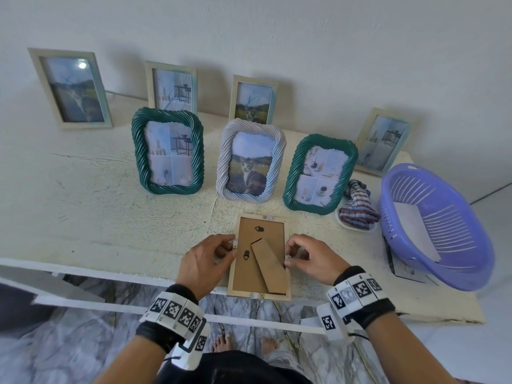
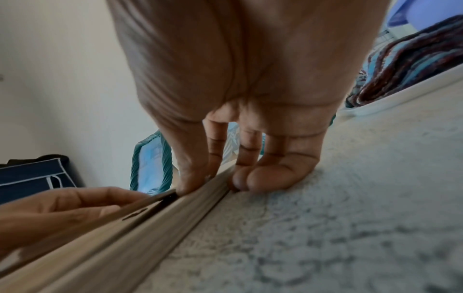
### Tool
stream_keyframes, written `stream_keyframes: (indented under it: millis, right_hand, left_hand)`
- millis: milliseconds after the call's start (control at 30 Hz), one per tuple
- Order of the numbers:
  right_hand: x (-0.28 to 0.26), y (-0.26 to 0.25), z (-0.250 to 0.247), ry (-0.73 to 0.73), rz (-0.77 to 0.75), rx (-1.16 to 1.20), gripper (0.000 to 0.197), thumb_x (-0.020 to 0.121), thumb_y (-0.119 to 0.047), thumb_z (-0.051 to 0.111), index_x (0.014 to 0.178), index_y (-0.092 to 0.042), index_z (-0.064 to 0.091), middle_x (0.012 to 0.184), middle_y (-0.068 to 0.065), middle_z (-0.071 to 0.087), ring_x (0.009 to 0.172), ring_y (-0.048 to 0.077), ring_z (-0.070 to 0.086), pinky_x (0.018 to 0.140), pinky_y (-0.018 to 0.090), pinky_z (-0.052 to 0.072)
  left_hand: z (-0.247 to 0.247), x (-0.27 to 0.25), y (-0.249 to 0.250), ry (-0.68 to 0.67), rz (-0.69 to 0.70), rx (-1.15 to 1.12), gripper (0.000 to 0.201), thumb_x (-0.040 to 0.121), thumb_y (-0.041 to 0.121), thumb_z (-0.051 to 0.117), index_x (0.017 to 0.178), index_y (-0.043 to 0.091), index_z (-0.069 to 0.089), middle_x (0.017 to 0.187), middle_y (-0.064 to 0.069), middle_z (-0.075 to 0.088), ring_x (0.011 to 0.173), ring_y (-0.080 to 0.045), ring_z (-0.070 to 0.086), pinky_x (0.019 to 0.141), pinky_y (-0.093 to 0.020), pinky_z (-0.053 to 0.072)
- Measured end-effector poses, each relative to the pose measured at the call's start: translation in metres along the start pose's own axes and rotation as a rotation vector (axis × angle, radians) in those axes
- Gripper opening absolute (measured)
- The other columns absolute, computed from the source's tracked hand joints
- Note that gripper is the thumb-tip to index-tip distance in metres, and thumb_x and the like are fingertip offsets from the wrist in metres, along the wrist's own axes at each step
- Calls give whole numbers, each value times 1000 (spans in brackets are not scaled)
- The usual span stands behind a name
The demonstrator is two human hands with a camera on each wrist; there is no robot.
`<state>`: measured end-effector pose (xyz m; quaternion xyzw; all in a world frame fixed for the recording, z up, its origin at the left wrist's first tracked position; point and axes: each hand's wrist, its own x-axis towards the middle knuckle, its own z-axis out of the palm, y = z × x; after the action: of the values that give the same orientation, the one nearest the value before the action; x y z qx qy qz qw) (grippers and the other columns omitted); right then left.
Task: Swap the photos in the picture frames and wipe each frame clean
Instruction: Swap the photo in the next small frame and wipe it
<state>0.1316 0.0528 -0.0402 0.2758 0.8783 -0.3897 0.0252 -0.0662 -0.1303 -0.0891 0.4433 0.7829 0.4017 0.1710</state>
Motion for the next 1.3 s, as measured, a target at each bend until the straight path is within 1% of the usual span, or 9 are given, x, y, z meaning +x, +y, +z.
stream_keyframes:
  millis: [233, 367, 533, 667, 767, 867, 1100, 1200, 1300]
  right_hand:
    - [4, 1, 9, 49, 29, -65, 20, 88, -26, 67, 81, -18, 49, 77, -8, 58, 67, 8, 52, 62, 21, 40]
    - [4, 1, 16, 96, 52, -79, 24, 89, -26, 65, 77, -21, 46, 74, -3, 60, 68, 15, 55, 60, 25, 40]
    - [3, 1, 17, 124, 42, -71, 23, 89, -26, 66, 77, -18, 47, 72, -6, 58, 66, 12, 54, 60, 23, 40]
    - [3, 1, 17, 121, 42, -79, 23, 89, -26, 66, 77, -18, 47, 71, -6, 58, 66, 12, 54, 59, 23, 39]
    - [3, -1, 16, 112, 47, -82, 23, 89, -26, 65, 78, -16, 48, 72, -2, 60, 67, 14, 55, 61, 27, 42]
    - [3, -2, 15, 112, 57, -74, 22, 89, -26, 65, 78, -16, 49, 73, -2, 61, 68, 14, 55, 63, 30, 43]
    - [2, -6, 12, 97, 60, -91, 23, 88, -28, 65, 77, -19, 47, 74, -5, 59, 66, 11, 53, 61, 27, 42]
    - [8, -10, 7, 117, 28, -178, 21, 85, -36, 66, 83, -21, 51, 80, -9, 58, 71, 7, 54, 64, 27, 46]
    - [19, -15, 4, 259, -29, -294, 26, 88, -35, 59, 109, -20, 55, 96, -4, 54, 85, 12, 55, 73, 29, 48]
  left_hand:
    - [2, -2, 0, 51, -3, -15, 25, 85, 33, 71, 109, 30, 66, 86, 21, 66, 77, 4, 62, 67, -22, 54]
    - [2, -4, -2, 70, 78, 7, 34, 85, 49, 55, 108, 29, 68, 89, 20, 66, 74, 3, 61, 61, -18, 52]
    - [3, -4, -3, 62, 166, 66, 36, 90, 46, 49, 110, 25, 71, 95, 19, 65, 71, 4, 58, 59, -8, 45]
    - [2, -1, -6, 31, 255, 111, 33, 94, 38, 49, 112, 24, 72, 96, 12, 63, 71, -2, 58, 55, -19, 51]
    - [1, 2, -6, 19, 276, 94, 33, 95, 41, 47, 109, 25, 73, 94, 12, 61, 69, -4, 58, 54, -24, 53]
    - [0, 3, -6, 8, 264, 64, 34, 94, 46, 47, 106, 28, 74, 94, 14, 60, 69, -4, 59, 54, -26, 53]
    - [0, 3, -6, 12, 233, 21, 32, 91, 47, 49, 104, 33, 75, 93, 17, 59, 73, -2, 60, 57, -25, 53]
    - [1, 1, -7, 21, 206, 11, 37, 91, 48, 48, 114, 30, 71, 94, 18, 60, 76, -1, 60, 59, -24, 54]
    - [1, 1, -7, 22, 162, 7, 44, 88, 52, 47, 121, 29, 67, 93, 18, 62, 78, 1, 61, 62, -24, 55]
